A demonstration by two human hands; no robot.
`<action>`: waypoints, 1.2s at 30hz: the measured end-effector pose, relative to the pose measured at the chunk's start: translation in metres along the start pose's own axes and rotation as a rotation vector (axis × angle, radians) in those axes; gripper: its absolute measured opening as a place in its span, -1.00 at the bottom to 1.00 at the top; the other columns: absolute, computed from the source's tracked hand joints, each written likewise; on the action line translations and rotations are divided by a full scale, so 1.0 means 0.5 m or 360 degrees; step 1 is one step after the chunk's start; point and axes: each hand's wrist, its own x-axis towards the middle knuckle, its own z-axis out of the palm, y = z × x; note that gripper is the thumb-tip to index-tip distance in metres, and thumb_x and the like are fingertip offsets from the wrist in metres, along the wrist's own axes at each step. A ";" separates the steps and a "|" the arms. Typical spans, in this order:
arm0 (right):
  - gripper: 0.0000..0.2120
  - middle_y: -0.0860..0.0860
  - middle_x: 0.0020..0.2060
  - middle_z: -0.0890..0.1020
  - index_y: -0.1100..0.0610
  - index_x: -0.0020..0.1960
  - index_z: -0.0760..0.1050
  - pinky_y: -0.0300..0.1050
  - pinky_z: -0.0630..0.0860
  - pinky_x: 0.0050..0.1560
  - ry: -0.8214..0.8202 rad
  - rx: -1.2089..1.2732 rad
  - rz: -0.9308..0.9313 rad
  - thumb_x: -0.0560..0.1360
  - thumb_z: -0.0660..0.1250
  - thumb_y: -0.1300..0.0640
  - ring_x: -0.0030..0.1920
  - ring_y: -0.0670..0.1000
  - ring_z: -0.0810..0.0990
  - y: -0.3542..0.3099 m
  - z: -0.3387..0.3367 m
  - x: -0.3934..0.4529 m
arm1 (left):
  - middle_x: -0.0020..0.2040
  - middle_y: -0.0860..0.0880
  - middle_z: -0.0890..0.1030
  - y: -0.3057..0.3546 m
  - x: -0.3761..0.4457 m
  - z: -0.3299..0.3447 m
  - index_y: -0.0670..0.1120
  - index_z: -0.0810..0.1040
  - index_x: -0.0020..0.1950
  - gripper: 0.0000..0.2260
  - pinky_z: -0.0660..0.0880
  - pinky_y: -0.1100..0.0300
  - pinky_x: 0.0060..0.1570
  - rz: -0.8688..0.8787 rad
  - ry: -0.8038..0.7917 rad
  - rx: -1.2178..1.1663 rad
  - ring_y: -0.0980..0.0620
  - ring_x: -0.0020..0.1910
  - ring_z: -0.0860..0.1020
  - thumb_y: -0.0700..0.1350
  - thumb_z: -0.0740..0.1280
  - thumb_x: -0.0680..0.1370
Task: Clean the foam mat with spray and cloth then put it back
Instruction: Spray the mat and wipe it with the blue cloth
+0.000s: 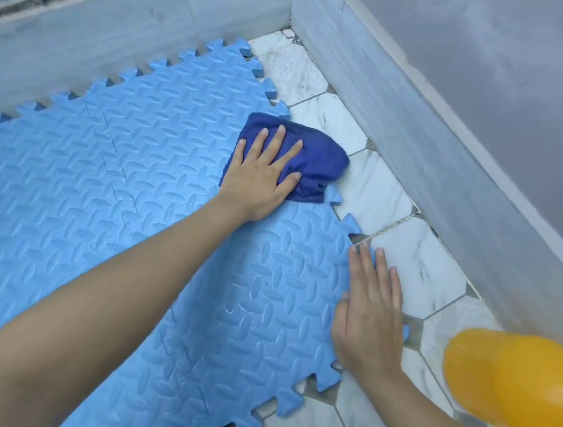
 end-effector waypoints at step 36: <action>-0.29 0.07 0.31 0.57 0.13 0.33 0.54 -0.41 0.18 0.30 -0.0232 0.0406 0.0056 0.30 0.09 0.56 0.36 0.12 0.44 0.050 -0.069 0.059 | 0.57 -0.09 0.08 0.082 -0.323 0.062 0.12 0.09 0.55 -0.50 -0.04 -0.12 0.46 0.0482 -0.0040 0.0166 -0.16 0.53 0.08 0.19 -0.09 0.61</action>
